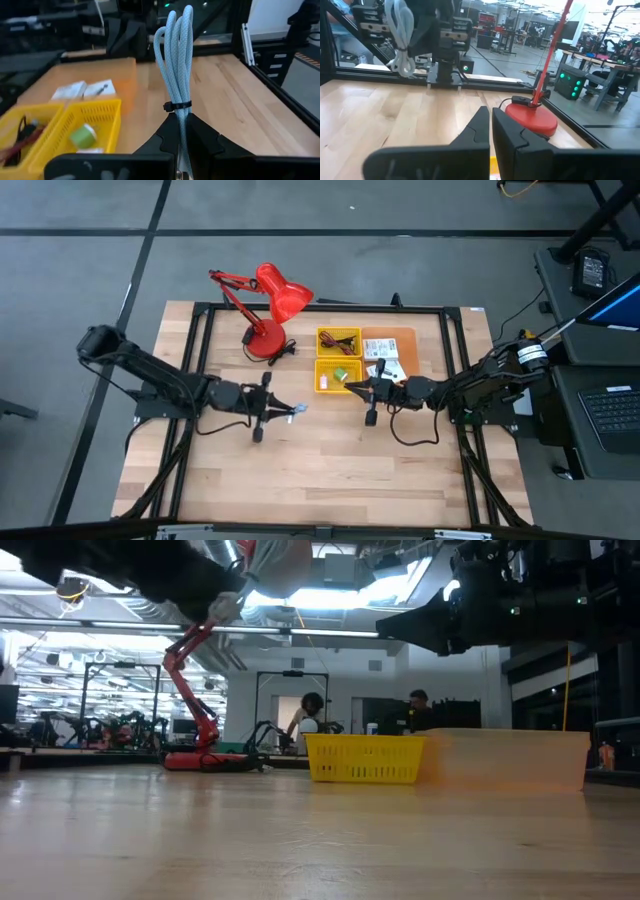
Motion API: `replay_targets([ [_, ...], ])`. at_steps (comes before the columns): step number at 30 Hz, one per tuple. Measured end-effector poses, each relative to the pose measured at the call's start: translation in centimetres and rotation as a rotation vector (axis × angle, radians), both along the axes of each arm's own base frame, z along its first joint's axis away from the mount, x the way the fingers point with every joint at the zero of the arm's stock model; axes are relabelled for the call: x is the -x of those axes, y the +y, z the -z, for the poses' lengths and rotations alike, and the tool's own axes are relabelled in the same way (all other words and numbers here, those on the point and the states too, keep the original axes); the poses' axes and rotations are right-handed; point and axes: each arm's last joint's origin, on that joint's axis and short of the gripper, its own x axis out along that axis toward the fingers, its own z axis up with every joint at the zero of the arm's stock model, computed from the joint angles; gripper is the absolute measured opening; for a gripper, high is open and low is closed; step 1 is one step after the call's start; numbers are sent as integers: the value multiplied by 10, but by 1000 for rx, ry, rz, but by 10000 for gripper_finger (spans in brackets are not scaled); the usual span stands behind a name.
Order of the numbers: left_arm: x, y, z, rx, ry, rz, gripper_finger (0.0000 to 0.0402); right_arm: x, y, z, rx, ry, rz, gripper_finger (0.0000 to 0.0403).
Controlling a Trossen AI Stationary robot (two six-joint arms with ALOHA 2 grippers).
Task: Pick and place items into bin
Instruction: Put the blue charger cable into the top yellow bin
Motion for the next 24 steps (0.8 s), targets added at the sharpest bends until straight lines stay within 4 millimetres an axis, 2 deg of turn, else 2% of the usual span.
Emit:
replay_targets([
  [6,-6,22,-1,-14,-10,33,16,0,0,0,1,0,-1,5],
  [11,-7,33,-1,-19,-9,25,16,0,0,0,1,1,-2,5],
  [17,-14,38,4,-26,-12,-9,16,0,0,0,-52,-10,-4,5],
  [24,-35,34,23,-91,-58,61,16,0,0,0,-67,-14,-5,5],
])
